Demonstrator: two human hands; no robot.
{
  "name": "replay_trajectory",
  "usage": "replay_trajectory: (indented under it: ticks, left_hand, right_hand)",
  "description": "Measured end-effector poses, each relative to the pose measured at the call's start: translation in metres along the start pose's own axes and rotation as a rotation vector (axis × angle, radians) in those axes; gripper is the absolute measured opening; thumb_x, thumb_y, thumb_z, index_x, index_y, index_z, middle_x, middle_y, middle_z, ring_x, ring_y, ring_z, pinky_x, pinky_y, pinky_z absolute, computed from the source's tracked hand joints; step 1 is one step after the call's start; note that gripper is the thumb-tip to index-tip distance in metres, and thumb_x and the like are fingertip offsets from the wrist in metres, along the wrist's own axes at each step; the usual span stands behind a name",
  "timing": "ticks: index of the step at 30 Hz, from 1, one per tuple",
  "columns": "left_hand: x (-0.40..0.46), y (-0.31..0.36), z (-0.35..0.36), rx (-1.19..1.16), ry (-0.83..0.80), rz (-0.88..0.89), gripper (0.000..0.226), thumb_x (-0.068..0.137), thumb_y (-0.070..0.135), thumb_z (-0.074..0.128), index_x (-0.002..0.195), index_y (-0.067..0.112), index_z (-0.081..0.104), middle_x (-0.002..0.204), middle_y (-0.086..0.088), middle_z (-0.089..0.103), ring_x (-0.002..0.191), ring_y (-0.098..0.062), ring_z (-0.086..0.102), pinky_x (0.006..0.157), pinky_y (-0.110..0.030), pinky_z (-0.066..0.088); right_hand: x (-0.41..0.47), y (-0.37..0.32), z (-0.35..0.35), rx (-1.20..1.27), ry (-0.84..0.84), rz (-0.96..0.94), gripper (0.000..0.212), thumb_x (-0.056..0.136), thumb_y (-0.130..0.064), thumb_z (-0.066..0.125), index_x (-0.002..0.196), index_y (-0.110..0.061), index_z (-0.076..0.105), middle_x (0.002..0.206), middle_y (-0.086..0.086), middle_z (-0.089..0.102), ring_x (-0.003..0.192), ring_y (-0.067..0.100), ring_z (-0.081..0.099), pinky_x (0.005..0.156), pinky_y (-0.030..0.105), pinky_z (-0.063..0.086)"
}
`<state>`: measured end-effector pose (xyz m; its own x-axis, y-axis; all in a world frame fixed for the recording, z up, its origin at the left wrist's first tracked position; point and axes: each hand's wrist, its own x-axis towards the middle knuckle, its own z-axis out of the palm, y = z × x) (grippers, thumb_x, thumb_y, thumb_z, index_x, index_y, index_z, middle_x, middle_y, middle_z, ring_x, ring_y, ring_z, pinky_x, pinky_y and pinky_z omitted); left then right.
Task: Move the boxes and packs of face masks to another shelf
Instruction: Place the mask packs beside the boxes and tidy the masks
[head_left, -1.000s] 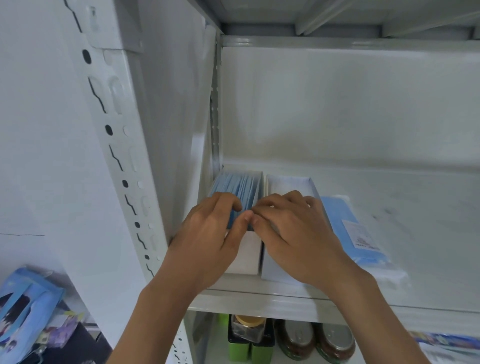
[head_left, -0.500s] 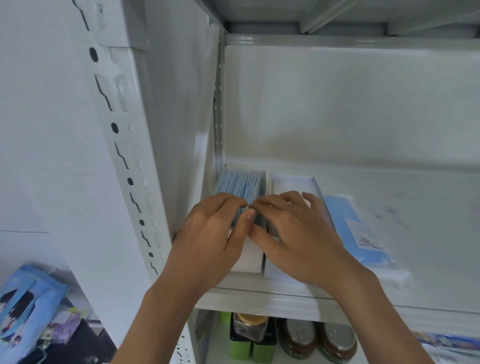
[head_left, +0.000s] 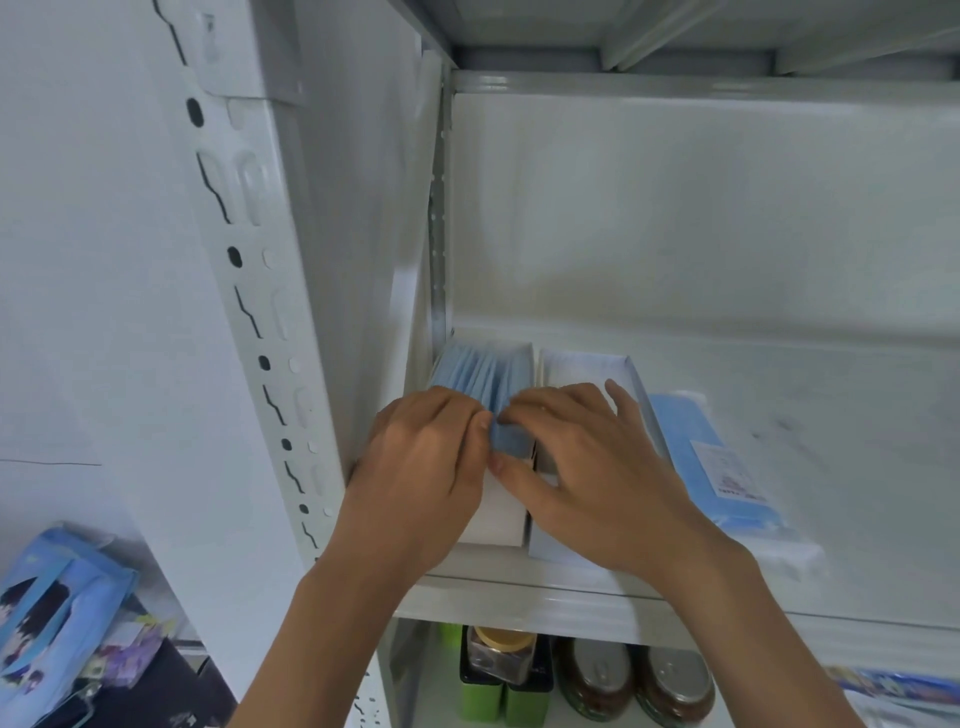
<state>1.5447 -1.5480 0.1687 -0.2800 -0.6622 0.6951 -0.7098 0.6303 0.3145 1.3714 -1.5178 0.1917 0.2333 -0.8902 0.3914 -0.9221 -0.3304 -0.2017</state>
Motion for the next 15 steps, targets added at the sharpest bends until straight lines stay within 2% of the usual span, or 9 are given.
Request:
replay_trajectory:
  ticks: [3, 7, 9, 12, 15]
  left_hand:
    - [0.005, 0.001, -0.001, 0.021, -0.018, -0.035, 0.014, 0.097, 0.012, 0.055, 0.091, 0.014, 0.067, 0.087, 0.002, 0.065, 0.076, -0.016, 0.058, 0.081, -0.038, 0.052]
    - [0.018, 0.005, -0.003, 0.049, -0.083, -0.032, 0.011, 0.093, 0.017, 0.059, 0.096, 0.021, 0.069, 0.091, 0.006, 0.069, 0.083, -0.017, 0.061, 0.086, -0.042, 0.051]
    - [0.021, 0.007, -0.002, 0.086, -0.108, -0.048, 0.013, 0.092, 0.023, 0.06, 0.1, 0.025, 0.07, 0.093, 0.009, 0.071, 0.087, -0.016, 0.061, 0.089, -0.04, 0.046]
    - [0.026, 0.005, 0.0, 0.169, -0.157, -0.123, 0.022, 0.092, 0.045, 0.057, 0.102, 0.032, 0.071, 0.096, 0.013, 0.069, 0.093, -0.016, 0.059, 0.087, -0.037, 0.035]
    - [0.036, 0.004, 0.002, 0.199, -0.237, -0.188, 0.029, 0.087, 0.054, 0.056, 0.104, 0.034, 0.068, 0.087, 0.013, 0.067, 0.089, -0.016, 0.059, 0.085, -0.037, 0.029]
  right_hand:
    - [0.0, 0.002, 0.0, 0.026, 0.063, 0.021, 0.056, 0.09, -0.067, 0.033, 0.13, -0.034, 0.053, 0.135, -0.018, 0.048, 0.129, 0.01, 0.039, 0.116, 0.048, 0.024]
    - [-0.001, 0.001, 0.001, 0.012, 0.038, 0.027, 0.046, 0.088, -0.064, 0.035, 0.12, -0.039, 0.056, 0.122, -0.023, 0.059, 0.125, 0.007, 0.041, 0.12, 0.05, 0.011]
    - [-0.002, 0.002, 0.002, 0.024, 0.013, 0.016, 0.045, 0.086, -0.057, 0.038, 0.125, -0.038, 0.046, 0.122, -0.022, 0.06, 0.126, 0.006, 0.042, 0.12, 0.05, 0.006]
    - [-0.001, 0.005, 0.001, 0.184, -0.014, 0.047, 0.053, 0.075, -0.05, 0.04, 0.124, -0.038, 0.026, 0.13, -0.017, 0.057, 0.126, 0.004, 0.043, 0.121, 0.045, 0.004]
    - [-0.001, 0.008, 0.0, 0.29, -0.004, 0.075, 0.06, 0.072, -0.046, 0.042, 0.128, -0.04, 0.021, 0.133, -0.015, 0.056, 0.123, 0.002, 0.043, 0.122, 0.044, 0.005]
